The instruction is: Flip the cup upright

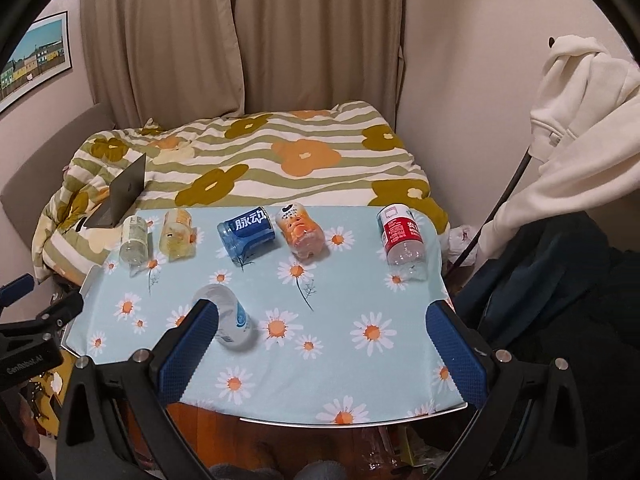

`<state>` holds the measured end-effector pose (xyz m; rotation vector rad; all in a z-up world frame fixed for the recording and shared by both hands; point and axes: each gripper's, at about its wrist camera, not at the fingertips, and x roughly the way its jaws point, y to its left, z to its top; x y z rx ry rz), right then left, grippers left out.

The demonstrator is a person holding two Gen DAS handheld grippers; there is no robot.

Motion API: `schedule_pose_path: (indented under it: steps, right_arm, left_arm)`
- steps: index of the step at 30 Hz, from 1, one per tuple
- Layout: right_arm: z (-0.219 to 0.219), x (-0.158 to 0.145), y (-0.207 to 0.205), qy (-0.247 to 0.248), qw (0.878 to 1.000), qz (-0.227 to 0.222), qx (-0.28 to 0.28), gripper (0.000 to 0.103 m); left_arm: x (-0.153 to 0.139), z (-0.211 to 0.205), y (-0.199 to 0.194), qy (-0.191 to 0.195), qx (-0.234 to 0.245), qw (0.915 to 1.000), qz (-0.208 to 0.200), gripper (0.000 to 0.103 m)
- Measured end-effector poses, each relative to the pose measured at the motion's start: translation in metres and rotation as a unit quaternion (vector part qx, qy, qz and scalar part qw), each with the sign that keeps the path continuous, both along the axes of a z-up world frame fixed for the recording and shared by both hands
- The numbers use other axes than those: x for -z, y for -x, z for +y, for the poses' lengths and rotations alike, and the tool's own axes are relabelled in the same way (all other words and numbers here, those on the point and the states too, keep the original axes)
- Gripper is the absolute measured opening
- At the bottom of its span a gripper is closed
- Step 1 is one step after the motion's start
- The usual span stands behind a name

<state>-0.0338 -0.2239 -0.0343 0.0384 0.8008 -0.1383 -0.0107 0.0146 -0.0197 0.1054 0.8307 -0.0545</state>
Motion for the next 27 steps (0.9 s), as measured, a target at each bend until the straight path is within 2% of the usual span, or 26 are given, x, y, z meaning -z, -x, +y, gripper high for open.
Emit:
schedule_pose_path:
  steps: [8,27]
  right_arm:
    - [0.013,-0.005,0.008,0.013,1.0,-0.016,-0.001,0.103]
    - [0.013,-0.009,0.01,0.014,1.0,-0.021,0.006,0.103]
  left_arm:
    - [-0.01,0.007,0.004,0.004,0.003,0.9998,-0.021,0.103]
    - [-0.013,0.005,0.003,0.004,0.005,0.9997,-0.025,0.103]
